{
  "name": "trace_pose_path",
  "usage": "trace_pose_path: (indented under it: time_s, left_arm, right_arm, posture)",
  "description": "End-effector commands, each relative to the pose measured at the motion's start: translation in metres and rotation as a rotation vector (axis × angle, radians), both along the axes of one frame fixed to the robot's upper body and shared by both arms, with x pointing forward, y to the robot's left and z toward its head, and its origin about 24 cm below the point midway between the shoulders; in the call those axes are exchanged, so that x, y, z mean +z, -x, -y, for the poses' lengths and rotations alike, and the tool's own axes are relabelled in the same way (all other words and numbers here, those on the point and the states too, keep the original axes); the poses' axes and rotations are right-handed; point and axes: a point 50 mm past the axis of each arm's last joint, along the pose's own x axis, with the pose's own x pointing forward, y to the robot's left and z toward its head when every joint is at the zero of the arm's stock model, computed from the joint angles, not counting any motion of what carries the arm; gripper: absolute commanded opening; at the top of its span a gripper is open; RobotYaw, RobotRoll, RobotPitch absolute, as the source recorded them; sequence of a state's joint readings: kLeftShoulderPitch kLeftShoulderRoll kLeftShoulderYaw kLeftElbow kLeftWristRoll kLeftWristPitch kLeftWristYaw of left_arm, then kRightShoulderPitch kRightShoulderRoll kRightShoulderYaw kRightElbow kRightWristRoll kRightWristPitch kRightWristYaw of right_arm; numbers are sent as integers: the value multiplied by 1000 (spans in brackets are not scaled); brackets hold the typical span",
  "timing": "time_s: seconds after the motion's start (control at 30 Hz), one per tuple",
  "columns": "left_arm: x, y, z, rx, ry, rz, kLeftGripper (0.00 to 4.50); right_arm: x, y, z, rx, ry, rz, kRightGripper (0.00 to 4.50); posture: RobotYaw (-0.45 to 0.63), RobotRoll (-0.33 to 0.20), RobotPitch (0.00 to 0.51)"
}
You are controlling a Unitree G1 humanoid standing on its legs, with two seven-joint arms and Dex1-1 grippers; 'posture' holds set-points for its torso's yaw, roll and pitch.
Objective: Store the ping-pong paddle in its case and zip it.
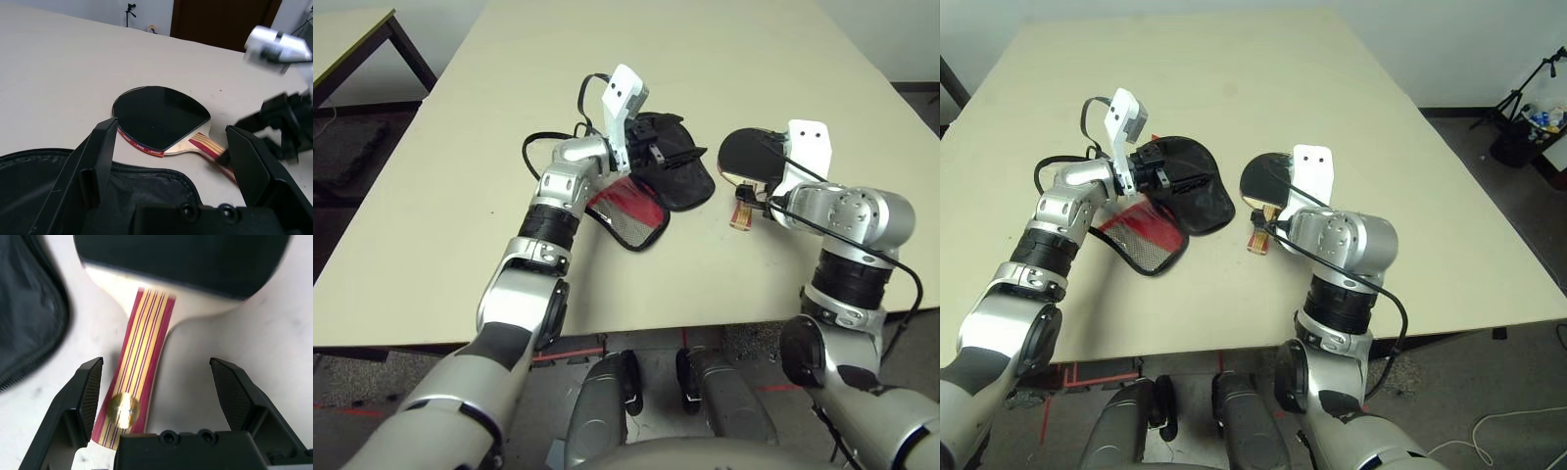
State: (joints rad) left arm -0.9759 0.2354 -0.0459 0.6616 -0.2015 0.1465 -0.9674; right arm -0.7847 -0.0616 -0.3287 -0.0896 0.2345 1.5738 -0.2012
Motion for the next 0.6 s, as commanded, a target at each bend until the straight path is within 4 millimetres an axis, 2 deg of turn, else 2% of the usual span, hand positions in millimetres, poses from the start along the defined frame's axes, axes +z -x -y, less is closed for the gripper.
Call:
trace_pose_path:
  time_s: [0.03, 0.2, 0.3, 0.47, 0.6]
  left_arm:
    - [-3, 3, 1, -7, -10, -10, 4500]
    - [-5, 5, -3, 14, -3, -19, 4500]
    - [-6, 7, -6, 22, -4, -23, 4500]
    - [-10, 9, -10, 40, -10, -35, 4500]
    - [-10, 10, -9, 46, 1, -42, 4500]
  right_arm:
    - [-13, -5, -5, 28, 8, -58, 4484]
    - [-27, -19, -4, 46, 54, -74, 4484]
    - [-31, -26, 10, 40, 76, -74, 3996]
    - [-34, -32, 23, 53, 87, -79, 2401]
    - [-34, -36, 41, 29, 103, -53, 1225]
  posture:
    - [-240, 0, 163]
    - [-222, 0, 167]
    - [-218, 0, 168]
    - [-215, 0, 173]
    - [-215, 0, 178]
